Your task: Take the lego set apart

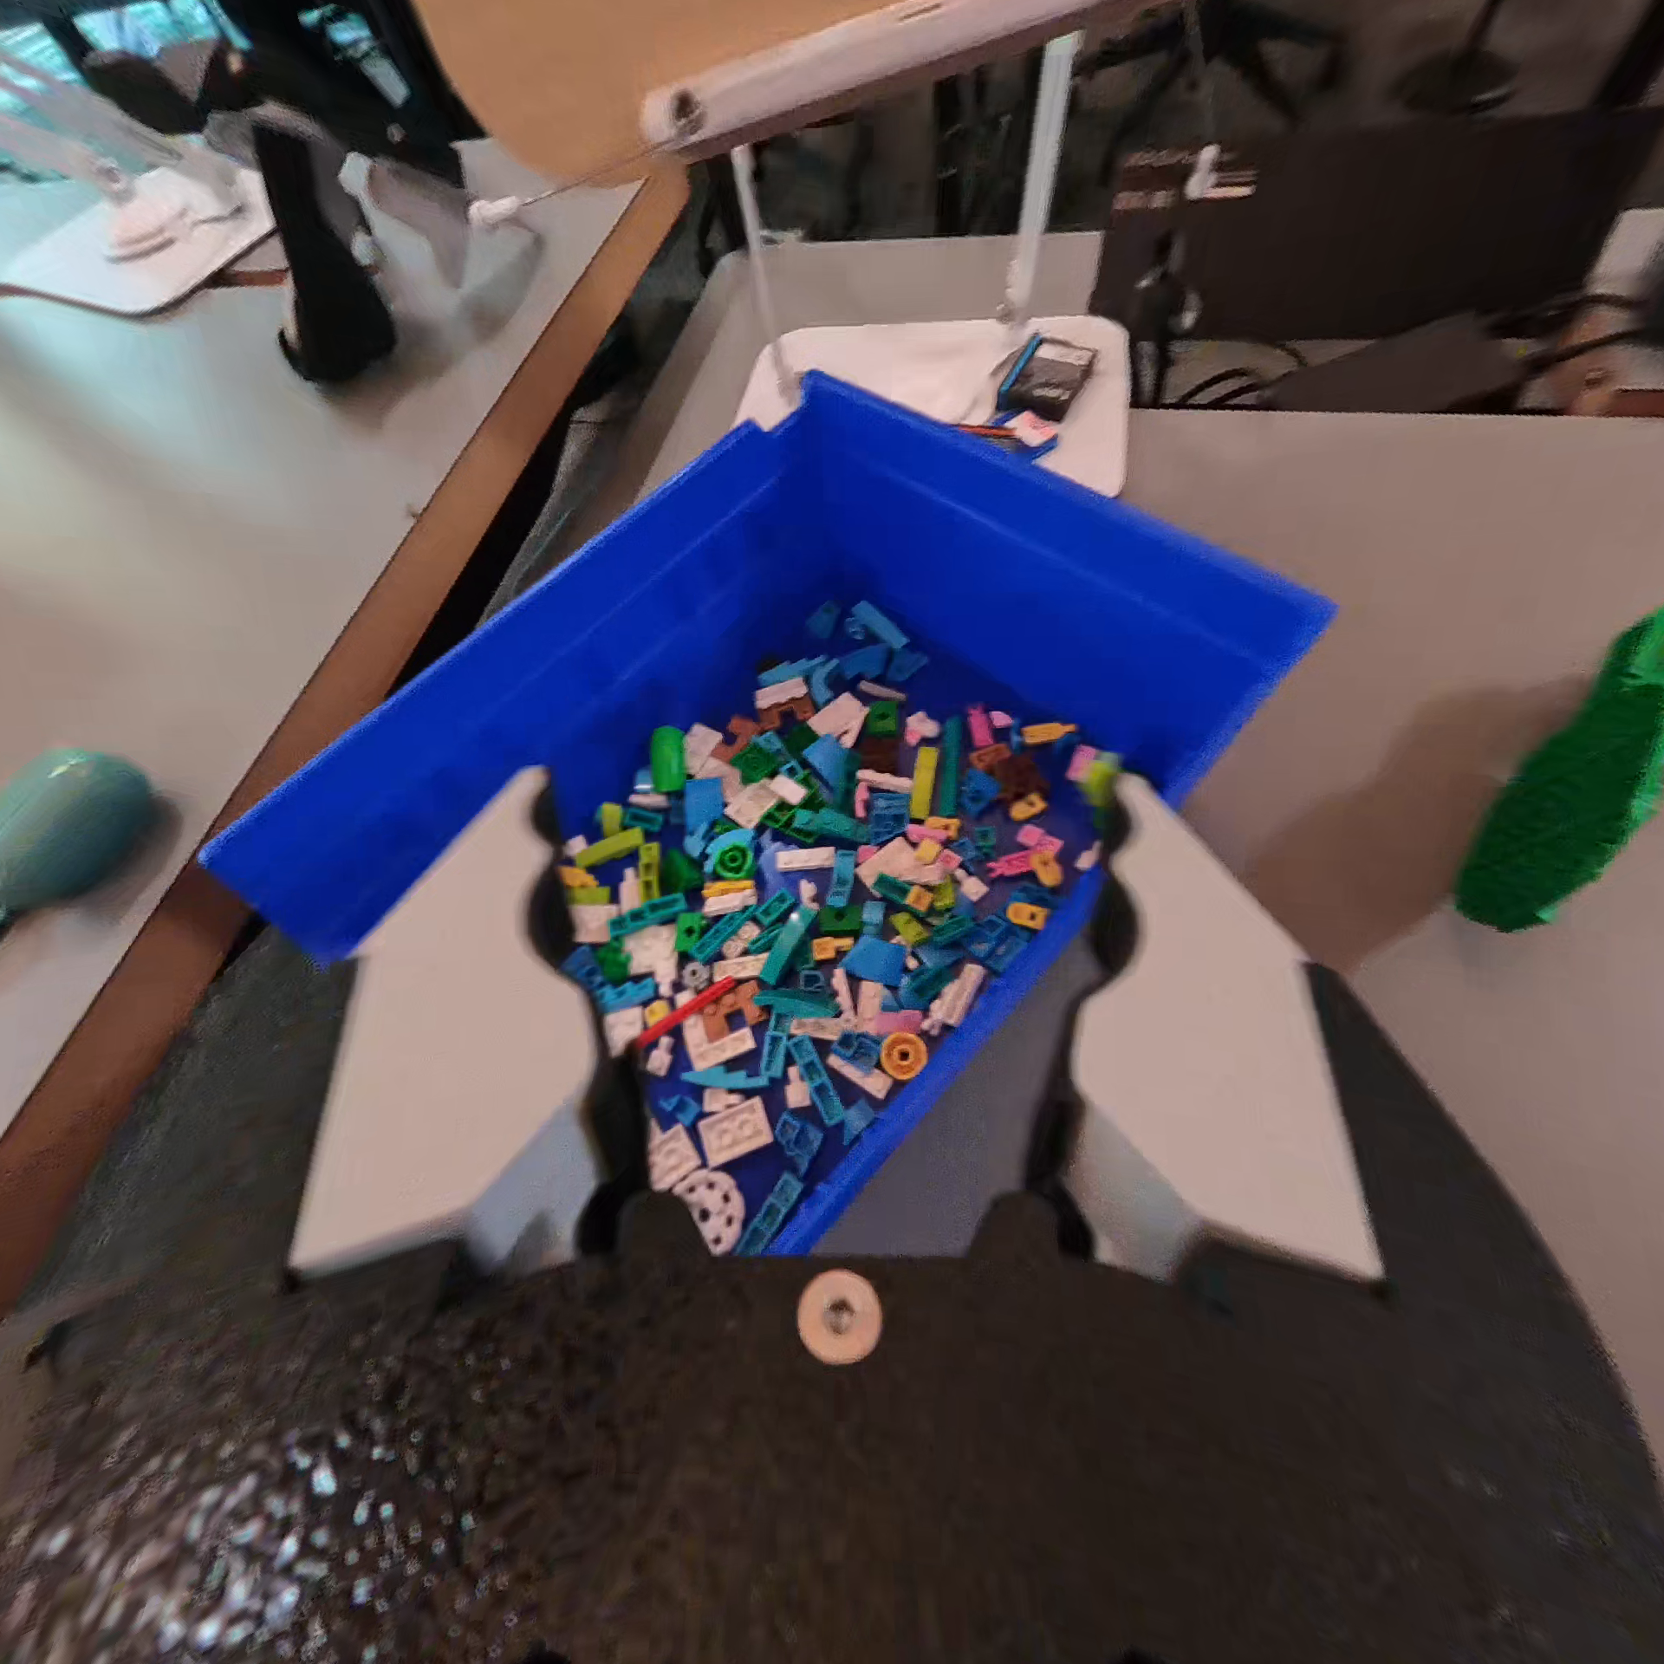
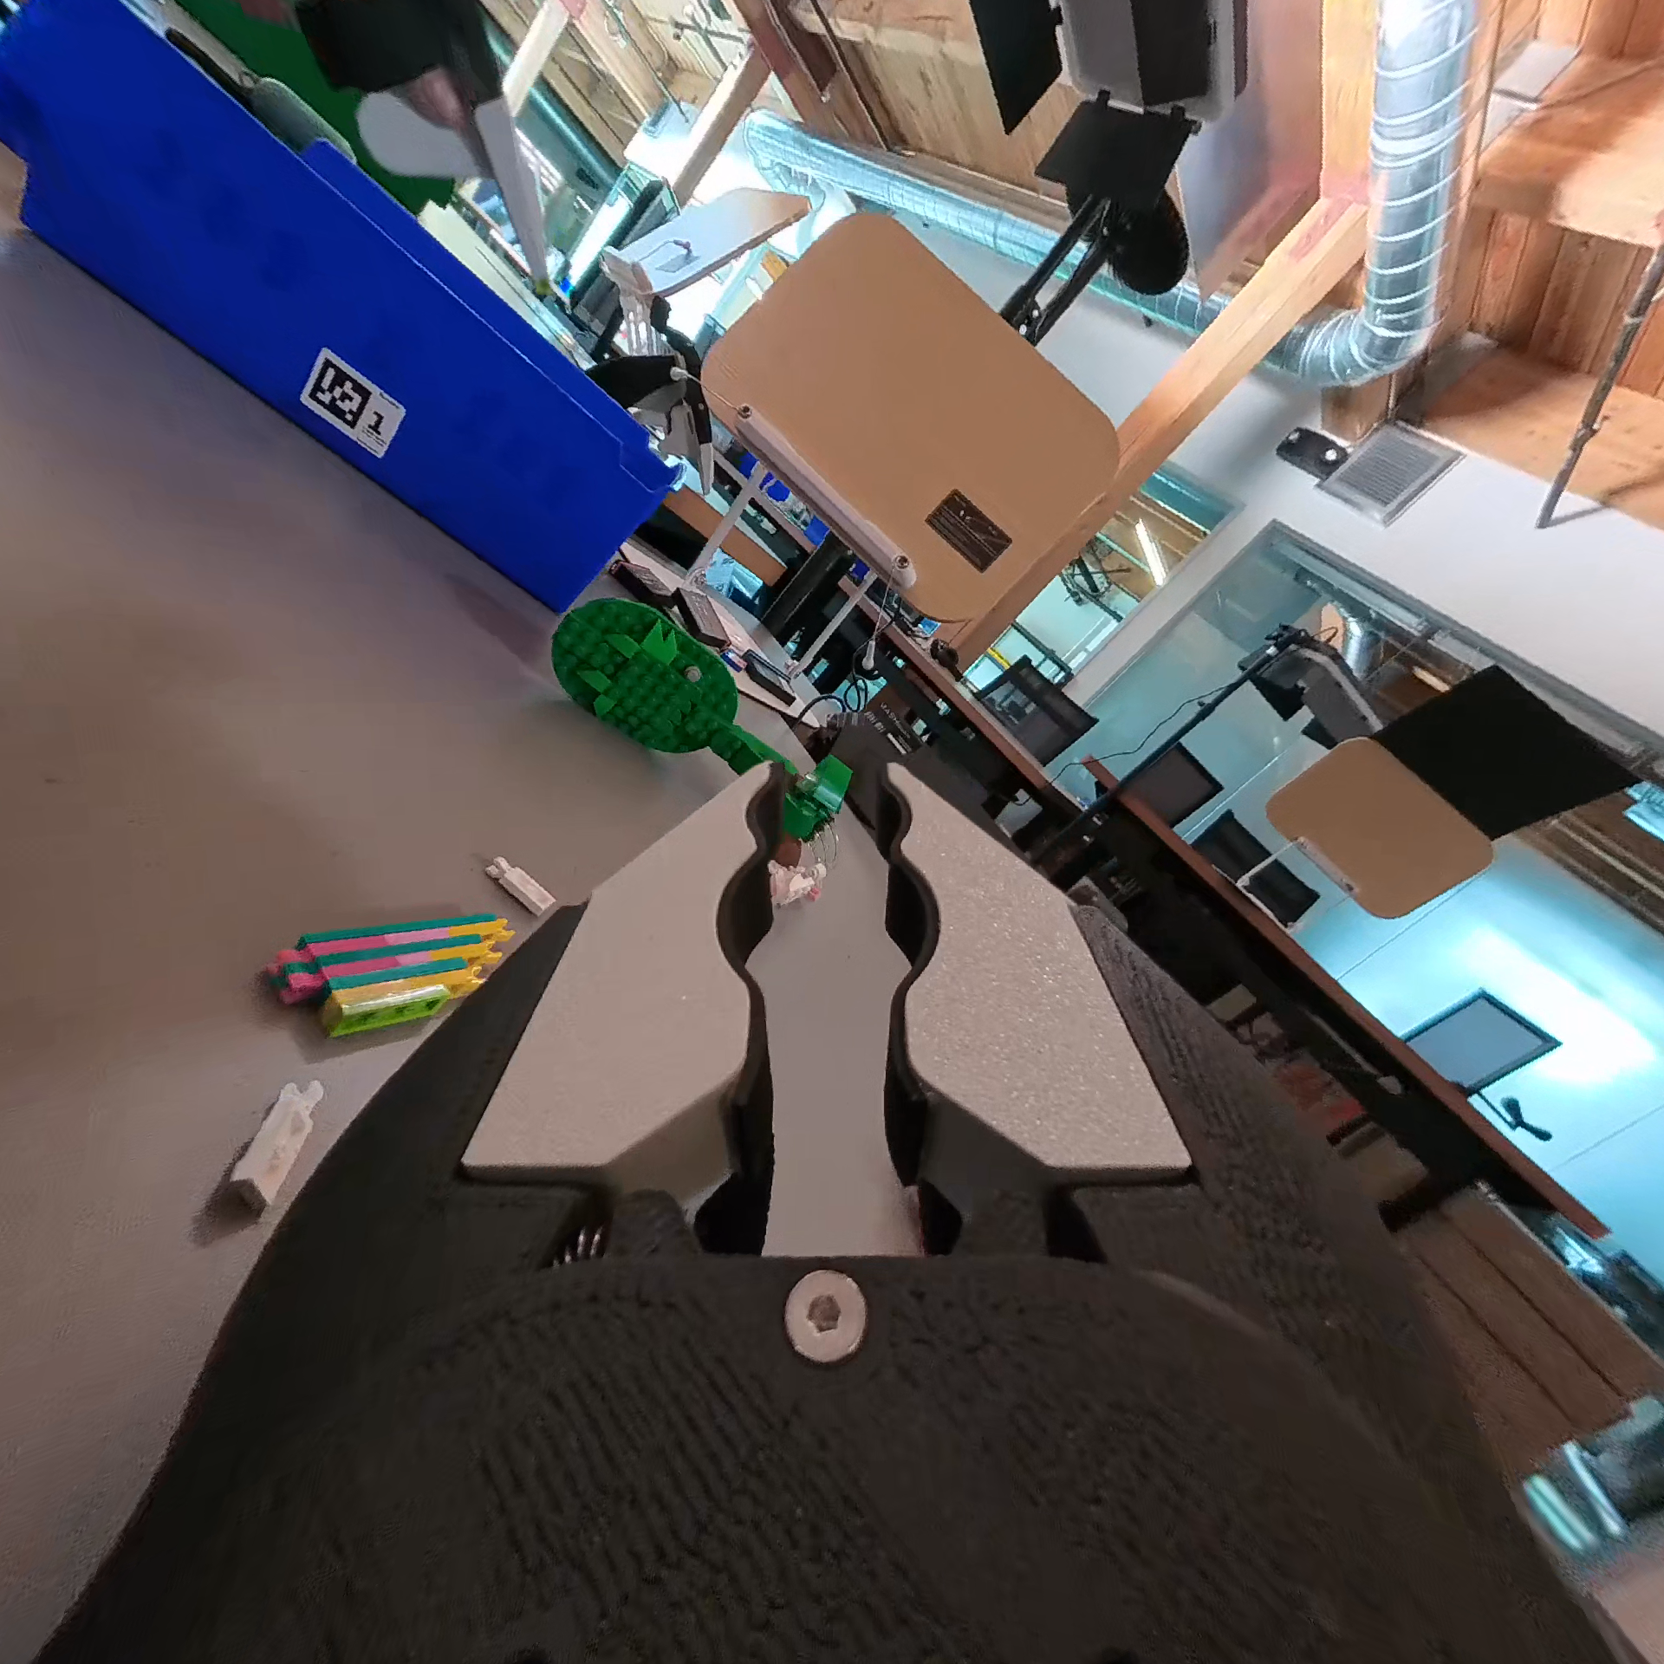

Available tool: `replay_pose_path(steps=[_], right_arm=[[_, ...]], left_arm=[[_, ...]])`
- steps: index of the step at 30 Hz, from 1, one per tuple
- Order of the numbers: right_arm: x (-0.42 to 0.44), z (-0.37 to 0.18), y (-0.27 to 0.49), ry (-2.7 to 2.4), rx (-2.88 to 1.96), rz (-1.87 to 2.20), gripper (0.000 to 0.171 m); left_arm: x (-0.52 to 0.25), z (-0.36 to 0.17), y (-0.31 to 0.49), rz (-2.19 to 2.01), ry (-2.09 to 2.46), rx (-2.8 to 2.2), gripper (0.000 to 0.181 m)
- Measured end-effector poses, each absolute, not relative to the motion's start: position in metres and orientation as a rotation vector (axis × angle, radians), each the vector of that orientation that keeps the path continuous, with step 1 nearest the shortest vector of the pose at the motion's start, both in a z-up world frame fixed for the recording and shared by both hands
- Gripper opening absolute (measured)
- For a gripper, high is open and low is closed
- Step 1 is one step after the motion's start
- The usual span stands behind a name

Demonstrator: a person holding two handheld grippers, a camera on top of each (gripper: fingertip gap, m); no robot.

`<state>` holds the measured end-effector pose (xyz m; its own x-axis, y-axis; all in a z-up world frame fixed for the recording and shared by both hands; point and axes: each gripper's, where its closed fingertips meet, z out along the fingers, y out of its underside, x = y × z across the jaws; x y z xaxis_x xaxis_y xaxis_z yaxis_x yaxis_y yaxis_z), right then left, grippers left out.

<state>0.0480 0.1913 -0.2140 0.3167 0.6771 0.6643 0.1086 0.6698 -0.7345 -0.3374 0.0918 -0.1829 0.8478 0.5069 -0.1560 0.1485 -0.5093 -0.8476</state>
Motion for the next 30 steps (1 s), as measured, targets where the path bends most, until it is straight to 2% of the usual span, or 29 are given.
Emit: replay_pose_path(steps=[2, 6, 10, 18, 20, 23, 25, 28, 30], right_arm=[[0.049, -0.214, 0.194, -1.202, -0.808, 0.447, 0.017], [0.051, -0.215, 0.201, -1.183, -0.851, 0.478, 0.016], [0.051, -0.216, 0.204, -1.171, -0.881, 0.505, 0.015], [0.048, -0.221, 0.204, -1.198, -0.892, 0.518, 0.014], [0.048, -0.222, 0.203, -1.203, -0.894, 0.521, 0.014], [0.048, -0.222, 0.203, -1.204, -0.896, 0.523, 0.014], [0.049, -0.221, 0.204, -1.195, -0.898, 0.527, 0.014], [0.049, -0.22, 0.206, -1.183, -0.915, 0.54, 0.013], [0.05, -0.22, 0.206, -1.18, -0.919, 0.544, 0.013]], left_arm=[[-0.342, -0.182, 0.089, 0.52, -0.486, -2.075, 0.137], [-0.34, -0.181, 0.085, 0.577, -0.498, -2.072, 0.146], [-0.349, -0.18, 0.081, 0.661, -0.504, -2.098, 0.147], [-0.365, -0.196, 0.077, 0.516, -0.63, -2.138, 0.141], [-0.368, -0.208, 0.07, 0.514, -0.658, -2.216, 0.145], [-0.351, -0.196, 0.083, 0.48, -0.562, -2.146, 0.13], [-0.3, -0.175, 0.111, 0.341, -0.375, -2.051, 0.116], [-0.165, -0.183, 0.148, -0.117, 0.028, -2.069, 0.068], [-0.083, -0.212, 0.154, -0.407, 0.262, -2.132, 0.049]])
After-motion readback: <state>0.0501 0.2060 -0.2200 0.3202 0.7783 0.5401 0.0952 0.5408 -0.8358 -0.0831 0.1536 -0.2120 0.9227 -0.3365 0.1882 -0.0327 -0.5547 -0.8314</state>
